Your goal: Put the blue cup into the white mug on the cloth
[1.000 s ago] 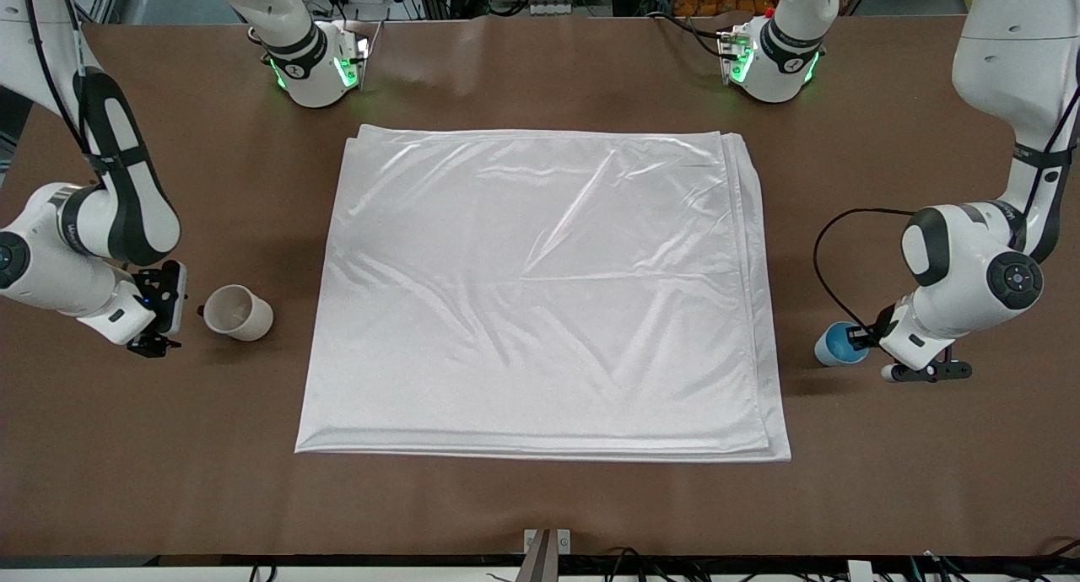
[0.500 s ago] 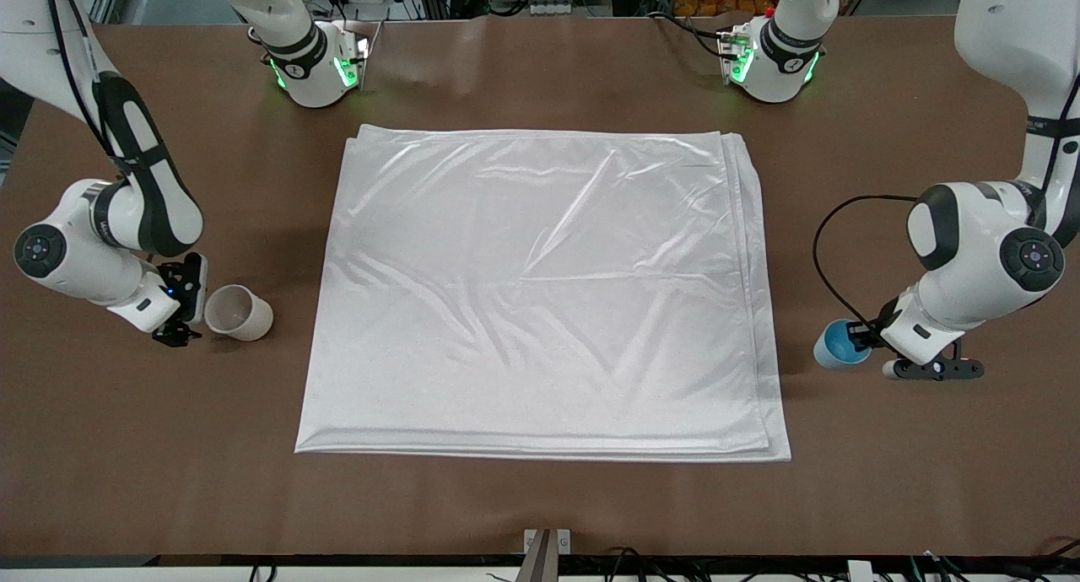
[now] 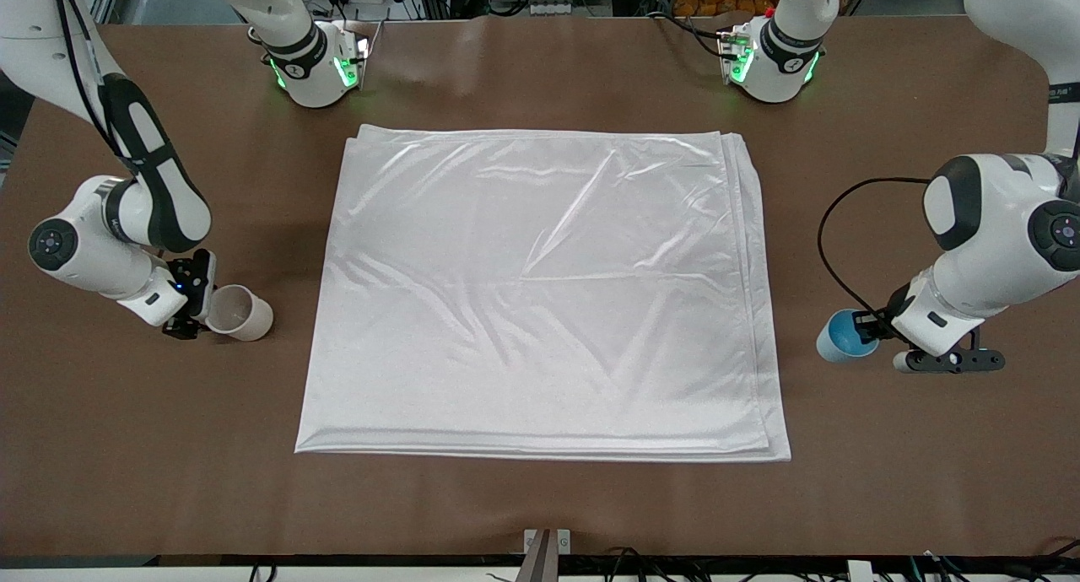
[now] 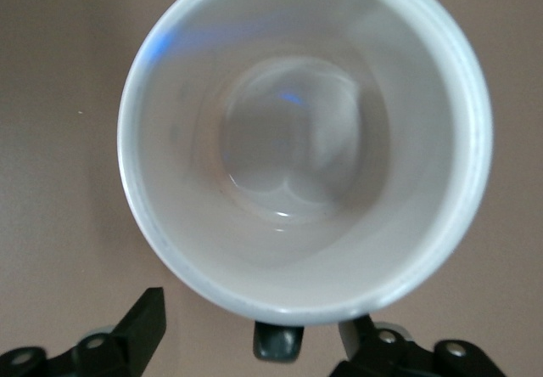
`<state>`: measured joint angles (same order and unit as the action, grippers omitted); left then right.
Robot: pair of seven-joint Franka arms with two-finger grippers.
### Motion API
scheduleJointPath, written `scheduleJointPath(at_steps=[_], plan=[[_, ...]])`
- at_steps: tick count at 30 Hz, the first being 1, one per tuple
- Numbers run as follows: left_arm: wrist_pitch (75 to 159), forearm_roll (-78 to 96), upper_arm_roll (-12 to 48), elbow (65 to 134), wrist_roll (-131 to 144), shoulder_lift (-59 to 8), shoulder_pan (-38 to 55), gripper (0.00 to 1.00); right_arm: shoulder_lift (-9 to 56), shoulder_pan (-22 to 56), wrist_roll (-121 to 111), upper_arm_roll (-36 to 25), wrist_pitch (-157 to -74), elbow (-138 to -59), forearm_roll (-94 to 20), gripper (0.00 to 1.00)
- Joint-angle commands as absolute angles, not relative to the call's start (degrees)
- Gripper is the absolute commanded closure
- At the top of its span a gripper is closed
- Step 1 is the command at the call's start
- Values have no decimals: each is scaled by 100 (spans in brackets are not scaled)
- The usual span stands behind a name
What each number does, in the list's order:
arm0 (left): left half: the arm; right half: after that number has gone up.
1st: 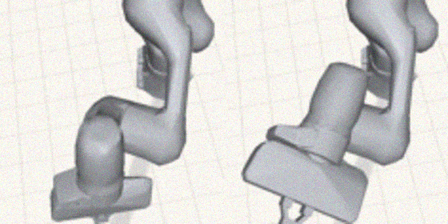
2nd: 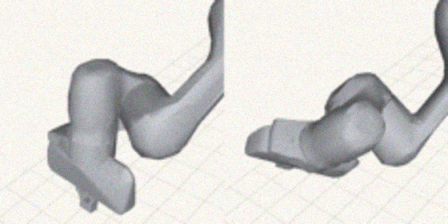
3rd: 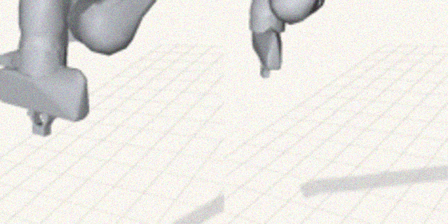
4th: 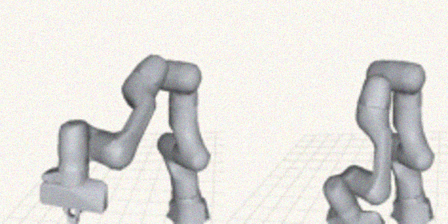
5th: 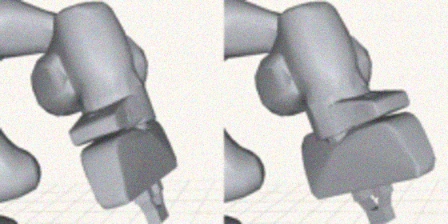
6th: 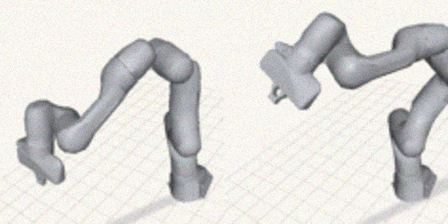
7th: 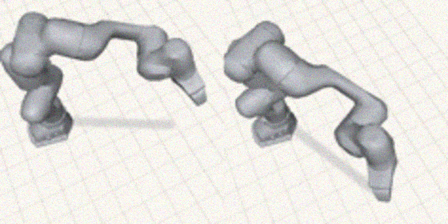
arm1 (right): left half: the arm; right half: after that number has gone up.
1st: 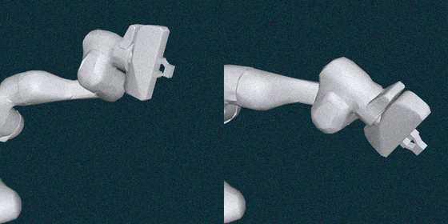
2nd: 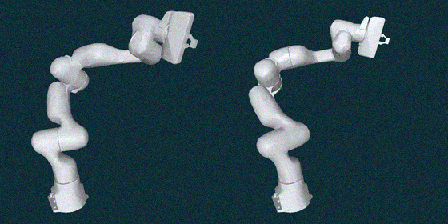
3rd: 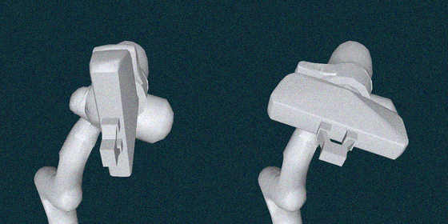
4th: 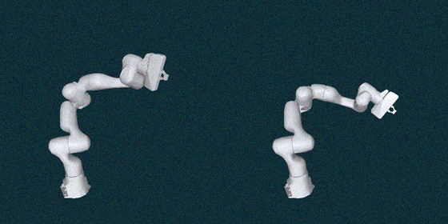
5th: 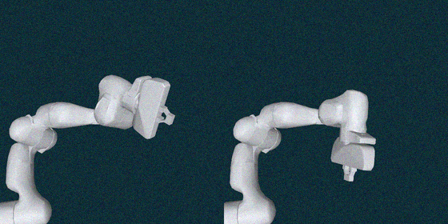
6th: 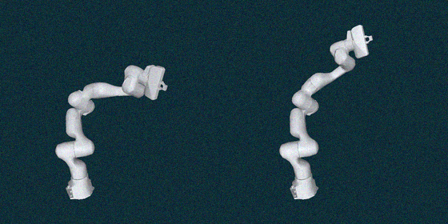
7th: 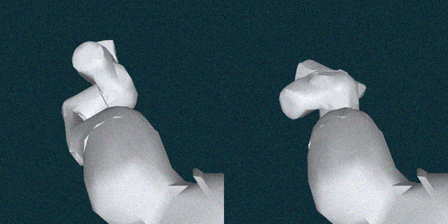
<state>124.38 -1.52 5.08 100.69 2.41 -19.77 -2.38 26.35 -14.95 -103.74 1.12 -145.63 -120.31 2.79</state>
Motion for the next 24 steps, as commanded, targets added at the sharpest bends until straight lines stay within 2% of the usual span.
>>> scheduleJointPath(at_steps=[1,6,8,15,24], plan=[[11726,-105,536,9617,369,-1793,-167,100,2646,-1608,-10494,202,-14730,-12138,114,43],[11216,-246,536,9106,352,-1819,-149,100,2637,-1608,-10494,211,-14730,-12120,97,76],[11119,-255,554,9027,343,-1811,-149,100,2628,-1600,-10494,220,-14730,-12111,97,84],[10969,-264,624,8824,281,-1793,-158,100,2575,-1617,-10468,343,-14678,-12024,27,97],[10811,-246,791,8666,290,-1776,-158,100,2224,-1556,-10494,641,-14528,-11927,-378,100]])
